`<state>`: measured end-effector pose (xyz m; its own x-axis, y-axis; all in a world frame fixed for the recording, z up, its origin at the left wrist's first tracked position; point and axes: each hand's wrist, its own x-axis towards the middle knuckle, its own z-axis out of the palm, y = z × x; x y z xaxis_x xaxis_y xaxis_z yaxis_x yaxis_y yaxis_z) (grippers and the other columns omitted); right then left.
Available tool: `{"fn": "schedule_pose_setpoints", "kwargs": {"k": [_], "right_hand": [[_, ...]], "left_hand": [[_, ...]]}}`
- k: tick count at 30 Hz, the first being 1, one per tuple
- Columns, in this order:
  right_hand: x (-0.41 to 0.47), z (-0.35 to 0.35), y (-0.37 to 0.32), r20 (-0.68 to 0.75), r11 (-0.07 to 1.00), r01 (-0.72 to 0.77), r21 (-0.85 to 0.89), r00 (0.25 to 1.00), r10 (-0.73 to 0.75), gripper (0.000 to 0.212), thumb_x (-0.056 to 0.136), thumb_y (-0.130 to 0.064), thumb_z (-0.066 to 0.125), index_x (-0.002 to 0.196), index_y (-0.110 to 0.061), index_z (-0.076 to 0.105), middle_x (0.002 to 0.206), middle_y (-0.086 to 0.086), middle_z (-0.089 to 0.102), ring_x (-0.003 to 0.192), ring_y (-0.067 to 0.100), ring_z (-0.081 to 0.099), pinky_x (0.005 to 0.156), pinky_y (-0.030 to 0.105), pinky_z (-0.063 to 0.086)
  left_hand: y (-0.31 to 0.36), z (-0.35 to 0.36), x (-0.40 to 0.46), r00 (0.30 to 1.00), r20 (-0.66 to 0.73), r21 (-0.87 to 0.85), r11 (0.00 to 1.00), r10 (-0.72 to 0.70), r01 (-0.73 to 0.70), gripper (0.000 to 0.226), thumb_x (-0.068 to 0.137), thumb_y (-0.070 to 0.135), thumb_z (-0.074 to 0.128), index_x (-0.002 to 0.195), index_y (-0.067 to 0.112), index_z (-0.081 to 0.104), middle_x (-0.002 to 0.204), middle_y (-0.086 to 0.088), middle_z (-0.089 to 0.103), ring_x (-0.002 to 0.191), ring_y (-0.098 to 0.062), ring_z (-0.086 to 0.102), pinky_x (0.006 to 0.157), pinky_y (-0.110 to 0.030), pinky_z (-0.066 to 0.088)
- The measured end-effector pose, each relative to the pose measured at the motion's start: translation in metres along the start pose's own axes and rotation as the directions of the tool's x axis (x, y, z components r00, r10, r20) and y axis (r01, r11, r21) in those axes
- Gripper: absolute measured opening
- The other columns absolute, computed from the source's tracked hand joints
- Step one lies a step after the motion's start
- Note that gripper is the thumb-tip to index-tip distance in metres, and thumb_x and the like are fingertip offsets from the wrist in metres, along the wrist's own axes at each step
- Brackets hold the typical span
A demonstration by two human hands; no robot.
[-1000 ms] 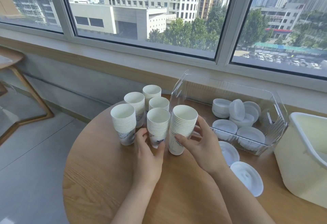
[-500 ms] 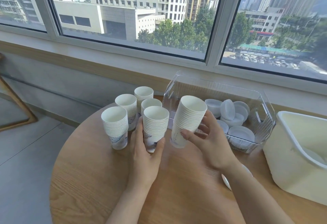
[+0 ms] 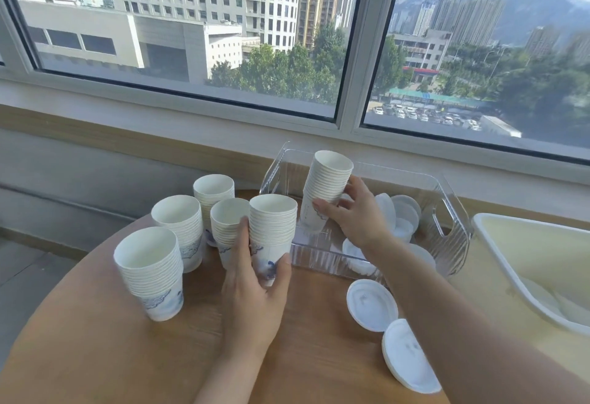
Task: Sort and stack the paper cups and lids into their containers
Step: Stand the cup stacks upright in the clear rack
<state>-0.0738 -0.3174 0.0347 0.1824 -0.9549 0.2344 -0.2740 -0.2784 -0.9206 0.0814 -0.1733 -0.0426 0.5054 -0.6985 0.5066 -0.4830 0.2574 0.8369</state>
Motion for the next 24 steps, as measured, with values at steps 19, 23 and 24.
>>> {"fn": "schedule_pose_setpoints", "kwargs": {"k": [19,23,24], "right_hand": [[0.071,0.053,0.036,-0.007,0.931,-0.1,-0.35,0.995,0.104,0.057,0.089,-0.032,0.08,0.136,-0.019,0.051,0.104,-0.003,0.069,0.099,0.019,0.067,0.091,0.043,0.057],[0.073,0.055,0.036,-0.026,0.926,-0.128,-0.355,0.992,0.127,0.059,0.093,-0.03,0.076,0.142,-0.021,0.044,0.101,0.002,0.072,0.099,0.023,0.067,0.093,0.045,0.055],[0.074,0.055,0.037,-0.02,0.932,-0.136,-0.337,0.99,0.137,0.062,0.094,-0.029,0.075,0.145,-0.022,0.041,0.102,0.001,0.073,0.101,0.022,0.067,0.094,0.045,0.055]], "left_hand": [[-0.009,0.011,0.001,0.998,-0.028,-0.005,0.998,0.064,-0.064,0.082,0.085,0.051,0.065,0.158,0.034,0.033,0.149,0.014,0.053,0.124,-0.007,0.06,0.095,0.004,0.036],[-0.009,0.011,0.001,0.998,-0.011,-0.006,0.998,0.057,-0.057,0.085,0.085,0.05,0.069,0.159,0.04,0.03,0.15,0.009,0.056,0.124,-0.013,0.064,0.096,0.001,0.039],[-0.01,0.011,0.001,0.998,-0.007,-0.01,0.998,0.062,-0.062,0.086,0.085,0.049,0.07,0.16,0.039,0.03,0.15,0.01,0.055,0.124,-0.013,0.064,0.096,0.001,0.04]]}}
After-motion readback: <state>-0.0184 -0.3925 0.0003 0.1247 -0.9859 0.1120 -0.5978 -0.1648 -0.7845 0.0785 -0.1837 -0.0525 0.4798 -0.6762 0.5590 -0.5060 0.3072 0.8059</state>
